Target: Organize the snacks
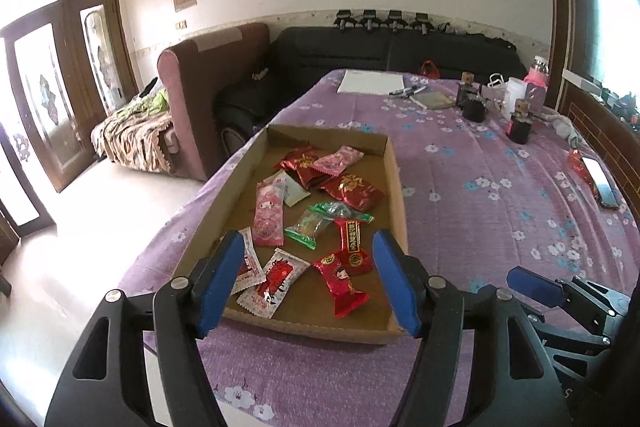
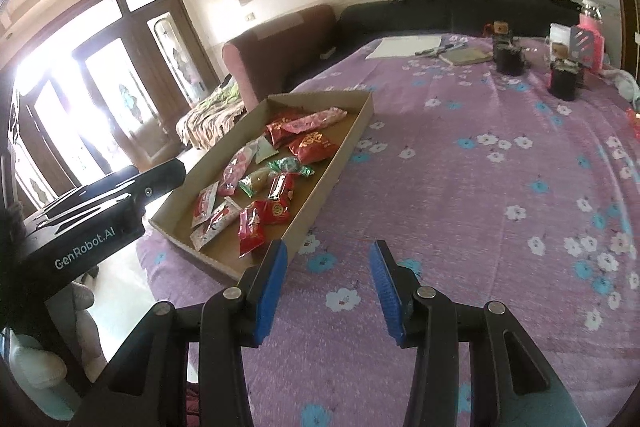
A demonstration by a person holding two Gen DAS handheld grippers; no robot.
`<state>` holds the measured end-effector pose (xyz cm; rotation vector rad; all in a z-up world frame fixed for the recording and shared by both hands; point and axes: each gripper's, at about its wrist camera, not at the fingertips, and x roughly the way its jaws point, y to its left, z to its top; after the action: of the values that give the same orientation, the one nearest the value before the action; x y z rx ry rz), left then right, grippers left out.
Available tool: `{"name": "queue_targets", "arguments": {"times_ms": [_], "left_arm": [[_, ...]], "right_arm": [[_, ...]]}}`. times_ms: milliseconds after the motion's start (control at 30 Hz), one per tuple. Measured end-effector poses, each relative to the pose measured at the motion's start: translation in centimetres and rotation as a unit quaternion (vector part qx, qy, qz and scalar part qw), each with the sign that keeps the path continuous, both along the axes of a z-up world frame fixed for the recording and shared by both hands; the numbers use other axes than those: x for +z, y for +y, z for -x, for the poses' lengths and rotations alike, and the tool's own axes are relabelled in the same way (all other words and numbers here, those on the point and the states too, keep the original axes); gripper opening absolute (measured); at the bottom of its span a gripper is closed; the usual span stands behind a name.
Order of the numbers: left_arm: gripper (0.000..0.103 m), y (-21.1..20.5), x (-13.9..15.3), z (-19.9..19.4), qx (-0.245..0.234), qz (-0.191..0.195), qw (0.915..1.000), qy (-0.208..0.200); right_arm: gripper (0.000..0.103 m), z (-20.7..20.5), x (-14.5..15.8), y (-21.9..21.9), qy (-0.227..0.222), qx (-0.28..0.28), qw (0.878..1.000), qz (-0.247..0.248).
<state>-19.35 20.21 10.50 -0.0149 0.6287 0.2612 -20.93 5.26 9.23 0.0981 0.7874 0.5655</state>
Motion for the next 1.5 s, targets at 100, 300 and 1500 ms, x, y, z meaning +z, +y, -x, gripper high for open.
{"name": "queue_targets", "arguments": {"times_ms": [100, 300, 1500], "left_arm": [[0.067, -0.2, 0.8, 0.7, 0.001, -0.002, 0.9999, -0.015], [0.081, -0.2, 2.2, 1.7, 0.013, -0.005, 0.9984, -0.054], [0.103, 5.6, 1.5, 2.1, 0.062, -0.011, 0.9844, -0.164]], "right_arm": [[0.047, 0.8, 0.7, -0.3, -0.011, -0.001, 1.000, 0.001], [0.056, 2.2, 2.6, -0.3, -0.047, -0.001, 0.999, 0.009], [0.057, -2.6, 0.5, 8.0, -0.031, 0.053, 0.995, 0.084]]}}
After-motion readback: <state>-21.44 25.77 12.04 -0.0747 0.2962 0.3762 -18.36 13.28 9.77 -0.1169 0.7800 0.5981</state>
